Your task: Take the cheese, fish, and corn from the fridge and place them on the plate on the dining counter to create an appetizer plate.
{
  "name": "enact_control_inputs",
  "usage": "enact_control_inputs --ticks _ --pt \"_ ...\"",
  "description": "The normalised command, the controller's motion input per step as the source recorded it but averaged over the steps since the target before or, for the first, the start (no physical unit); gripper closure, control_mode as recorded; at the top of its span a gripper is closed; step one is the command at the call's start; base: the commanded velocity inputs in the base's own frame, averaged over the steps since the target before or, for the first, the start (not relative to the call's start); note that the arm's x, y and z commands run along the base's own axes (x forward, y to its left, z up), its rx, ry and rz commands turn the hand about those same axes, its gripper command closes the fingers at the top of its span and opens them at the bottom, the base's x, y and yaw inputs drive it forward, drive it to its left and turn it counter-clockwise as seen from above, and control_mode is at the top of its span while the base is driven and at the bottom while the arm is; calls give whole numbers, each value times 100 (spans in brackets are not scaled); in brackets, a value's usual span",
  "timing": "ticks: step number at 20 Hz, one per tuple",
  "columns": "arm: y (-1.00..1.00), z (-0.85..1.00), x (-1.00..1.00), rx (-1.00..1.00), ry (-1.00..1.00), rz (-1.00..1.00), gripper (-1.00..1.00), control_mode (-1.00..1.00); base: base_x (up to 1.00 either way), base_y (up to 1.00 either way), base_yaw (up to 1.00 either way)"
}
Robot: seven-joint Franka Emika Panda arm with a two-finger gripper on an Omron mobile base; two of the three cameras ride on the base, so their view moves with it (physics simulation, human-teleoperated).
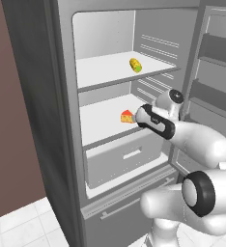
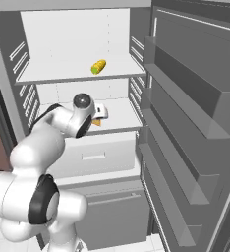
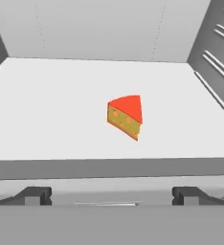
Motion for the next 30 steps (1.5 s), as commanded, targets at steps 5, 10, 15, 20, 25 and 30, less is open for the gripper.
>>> enact_control_inputs --ticks 5,10,15,20,25,30 --pt "0 -41 45 0 0 0 -100 -100 0 0 0" --pt "0 -16 50 0 0 0 -100 -100 0 0 0" --pt "0 0 40 0 0 0 -100 -100 0 0 0" --pt "0 -6 37 0 0 0 -100 -100 0 0 0" --pt "0 -13 40 0 0 1 -100 -100 0 0 0" --pt "0 -27 31 0 0 6 -100 -100 0 0 0"
